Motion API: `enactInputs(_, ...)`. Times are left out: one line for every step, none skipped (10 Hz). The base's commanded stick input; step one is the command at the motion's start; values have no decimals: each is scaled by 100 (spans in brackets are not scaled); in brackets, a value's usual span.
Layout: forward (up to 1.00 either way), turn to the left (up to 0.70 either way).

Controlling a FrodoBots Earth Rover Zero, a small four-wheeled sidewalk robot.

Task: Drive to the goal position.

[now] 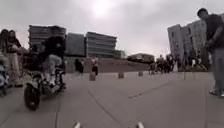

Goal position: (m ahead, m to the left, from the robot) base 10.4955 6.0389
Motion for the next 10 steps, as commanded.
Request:
enactInputs(70, 0)
enactInputs(70, 0)
enactInputs(70, 0)
enactInputs(70, 0)
enactInputs(70, 10)
enactInputs(70, 14)
enactInputs(70, 14)
enactInputs(70, 14)
enactInputs(70, 14)
enactInputs(70, 14)
